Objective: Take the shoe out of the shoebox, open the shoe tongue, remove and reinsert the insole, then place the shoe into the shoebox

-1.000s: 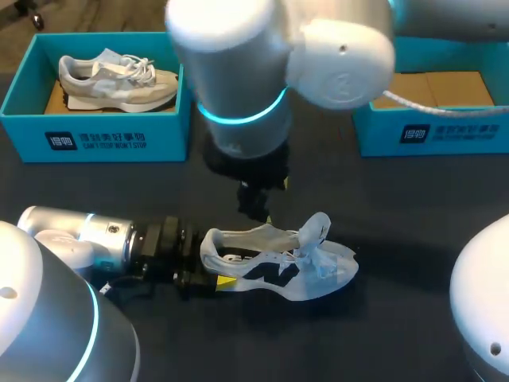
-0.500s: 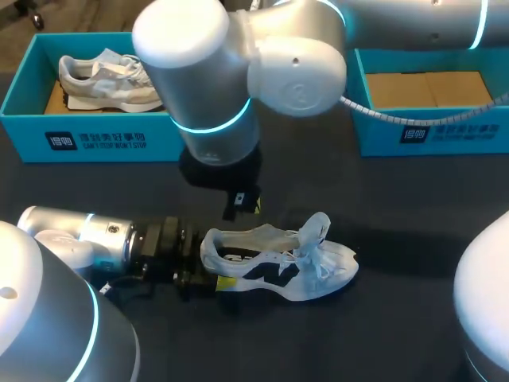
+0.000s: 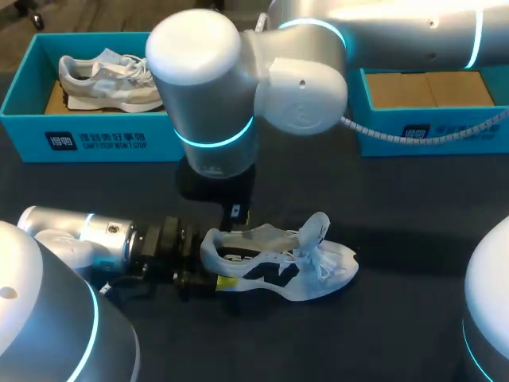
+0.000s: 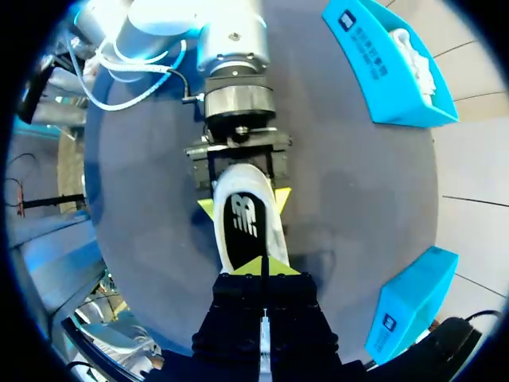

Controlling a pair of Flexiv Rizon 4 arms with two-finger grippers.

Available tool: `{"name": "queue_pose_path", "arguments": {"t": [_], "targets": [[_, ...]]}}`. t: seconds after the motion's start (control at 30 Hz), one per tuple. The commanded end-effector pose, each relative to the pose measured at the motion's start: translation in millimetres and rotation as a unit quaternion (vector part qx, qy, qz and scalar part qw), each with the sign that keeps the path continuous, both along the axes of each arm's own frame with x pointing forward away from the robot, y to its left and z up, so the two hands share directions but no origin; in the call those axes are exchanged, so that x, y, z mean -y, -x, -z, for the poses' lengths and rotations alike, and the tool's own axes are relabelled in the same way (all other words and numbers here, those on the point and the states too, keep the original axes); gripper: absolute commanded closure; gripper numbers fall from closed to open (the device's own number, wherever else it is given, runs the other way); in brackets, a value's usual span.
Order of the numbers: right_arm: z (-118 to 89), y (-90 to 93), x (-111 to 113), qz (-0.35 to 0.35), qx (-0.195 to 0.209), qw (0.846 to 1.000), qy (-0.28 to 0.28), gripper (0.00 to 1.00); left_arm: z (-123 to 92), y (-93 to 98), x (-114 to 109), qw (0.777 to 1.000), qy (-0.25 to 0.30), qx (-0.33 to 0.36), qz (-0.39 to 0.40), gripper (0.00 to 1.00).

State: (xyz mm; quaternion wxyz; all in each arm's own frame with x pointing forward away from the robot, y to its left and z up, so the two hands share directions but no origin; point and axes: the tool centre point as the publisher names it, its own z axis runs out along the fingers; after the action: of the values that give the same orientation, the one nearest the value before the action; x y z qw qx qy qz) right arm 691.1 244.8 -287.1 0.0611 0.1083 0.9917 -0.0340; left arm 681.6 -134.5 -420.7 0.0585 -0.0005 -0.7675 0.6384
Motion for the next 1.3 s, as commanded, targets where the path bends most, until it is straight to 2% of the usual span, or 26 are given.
{"name": "queue_pose_path", "arguments": {"t": [0.03, 0.47, 0.63, 0.8, 1.03, 1.3], "targets": [[34.0, 4.9, -0.2, 0.005, -0.014, 0.999, -0.040, 1.00, 2.0, -0.7, 1.1, 1.000, -0.001, 0.001, -0.002, 1.00], [34.0, 4.9, -0.2, 0.005, -0.014, 0.999, -0.040, 1.00, 2.0, -0.7, 1.1, 1.000, -0.001, 0.001, -0.002, 1.00], [56.7, 2.6, -3.9, -0.012, -0.012, 0.999, -0.030, 1.00, 2.0, -0.7, 1.1, 1.000, -0.001, 0.001, -0.002, 1.00], [69.4, 3.9, -3.1, -0.018, -0.013, 0.999, -0.033, 1.00, 2.0, -0.7, 1.1, 1.000, -0.001, 0.001, -0.002, 1.00], [80.0, 0.6, 1.1, -0.025, -0.009, 0.999, -0.031, 1.00, 2.0, -0.7, 1.1, 1.000, -0.001, 0.001, -0.002, 1.00], [86.6, -5.4, 21.5, -0.028, 0.000, 0.999, -0.022, 1.00, 2.0, -0.7, 1.1, 1.000, -0.001, 0.001, -0.002, 1.00]]}}
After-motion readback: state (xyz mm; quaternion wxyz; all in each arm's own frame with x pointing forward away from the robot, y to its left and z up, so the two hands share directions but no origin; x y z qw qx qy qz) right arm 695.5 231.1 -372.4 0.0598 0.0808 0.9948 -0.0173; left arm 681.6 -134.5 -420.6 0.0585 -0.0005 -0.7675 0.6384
